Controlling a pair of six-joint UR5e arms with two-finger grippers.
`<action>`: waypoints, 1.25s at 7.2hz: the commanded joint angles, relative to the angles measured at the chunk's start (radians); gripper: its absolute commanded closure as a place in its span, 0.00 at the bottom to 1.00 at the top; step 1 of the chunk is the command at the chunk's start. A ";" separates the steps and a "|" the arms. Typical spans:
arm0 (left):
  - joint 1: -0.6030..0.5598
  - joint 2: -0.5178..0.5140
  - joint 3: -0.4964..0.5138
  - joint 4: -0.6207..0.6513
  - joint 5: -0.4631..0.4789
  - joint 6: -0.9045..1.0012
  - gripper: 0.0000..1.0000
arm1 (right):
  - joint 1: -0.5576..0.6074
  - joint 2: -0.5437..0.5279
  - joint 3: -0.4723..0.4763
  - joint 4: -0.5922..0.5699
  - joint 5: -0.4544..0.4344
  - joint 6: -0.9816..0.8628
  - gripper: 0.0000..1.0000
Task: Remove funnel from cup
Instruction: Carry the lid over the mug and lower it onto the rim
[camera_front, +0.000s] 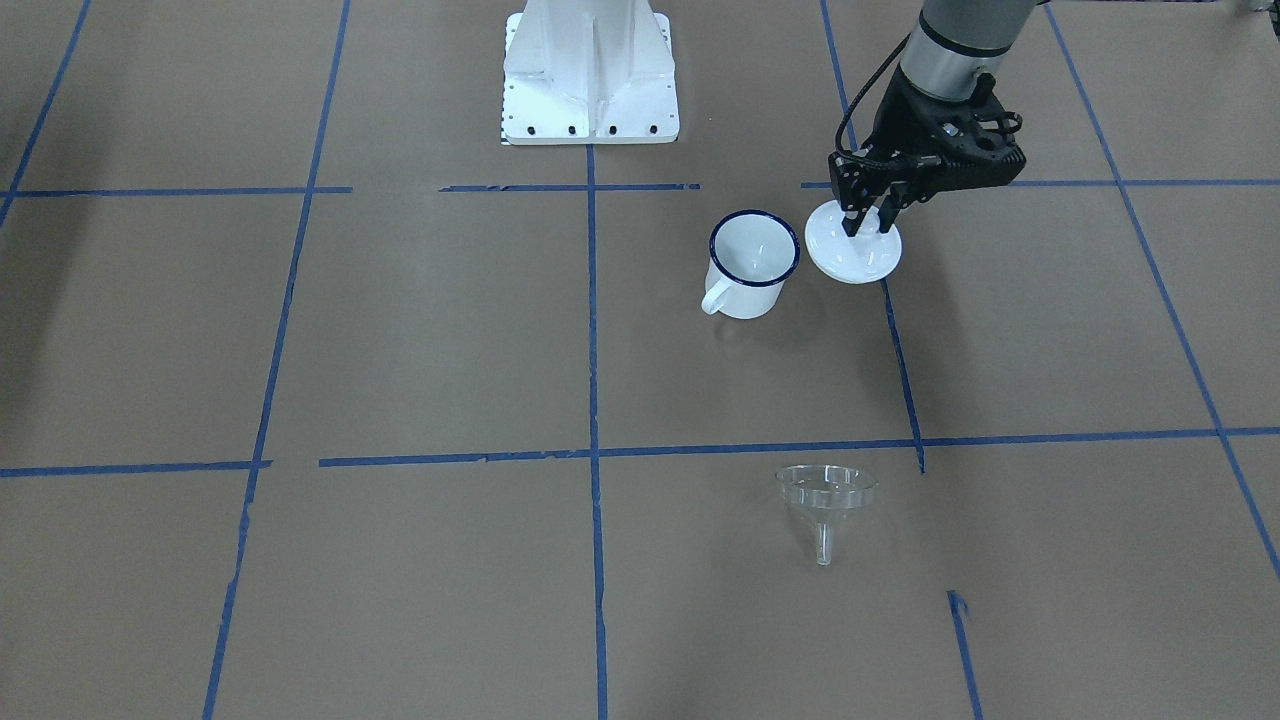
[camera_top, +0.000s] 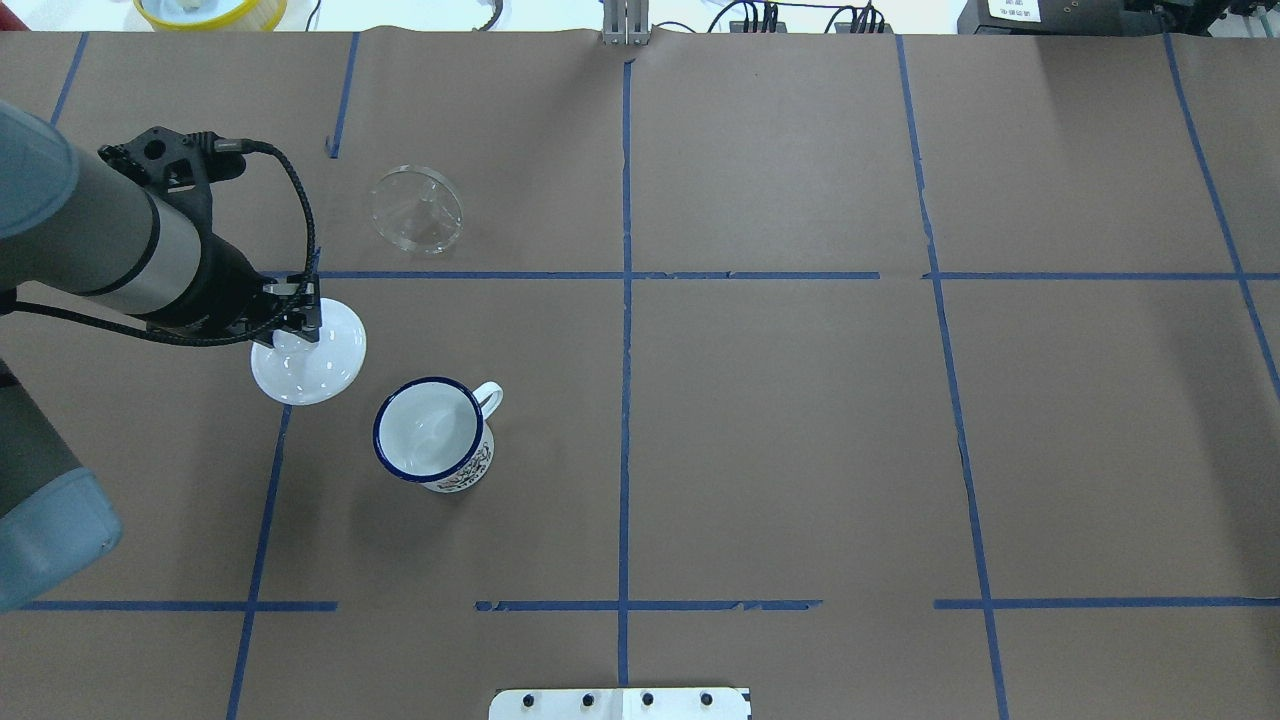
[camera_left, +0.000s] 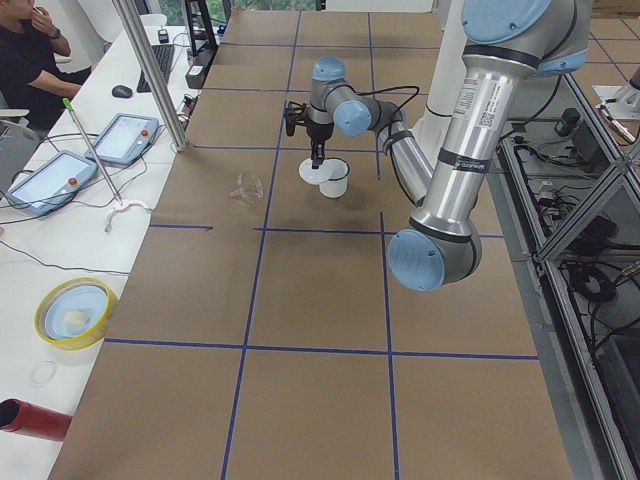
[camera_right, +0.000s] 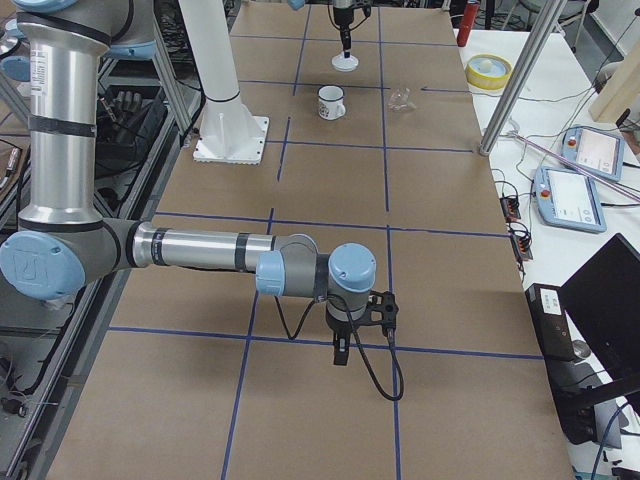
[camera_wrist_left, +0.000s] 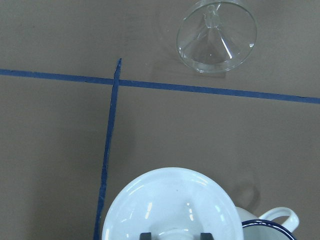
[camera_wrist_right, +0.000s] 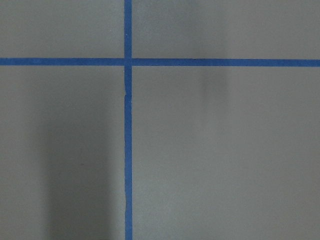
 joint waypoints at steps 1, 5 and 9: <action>0.094 -0.068 0.045 0.004 0.043 -0.136 1.00 | 0.000 0.000 -0.001 0.000 0.000 0.000 0.00; 0.157 -0.082 0.082 0.007 0.069 -0.150 1.00 | 0.000 0.000 -0.001 0.000 0.000 0.000 0.00; 0.171 -0.106 0.108 0.007 0.069 -0.150 1.00 | 0.000 0.000 0.001 0.000 0.000 0.000 0.00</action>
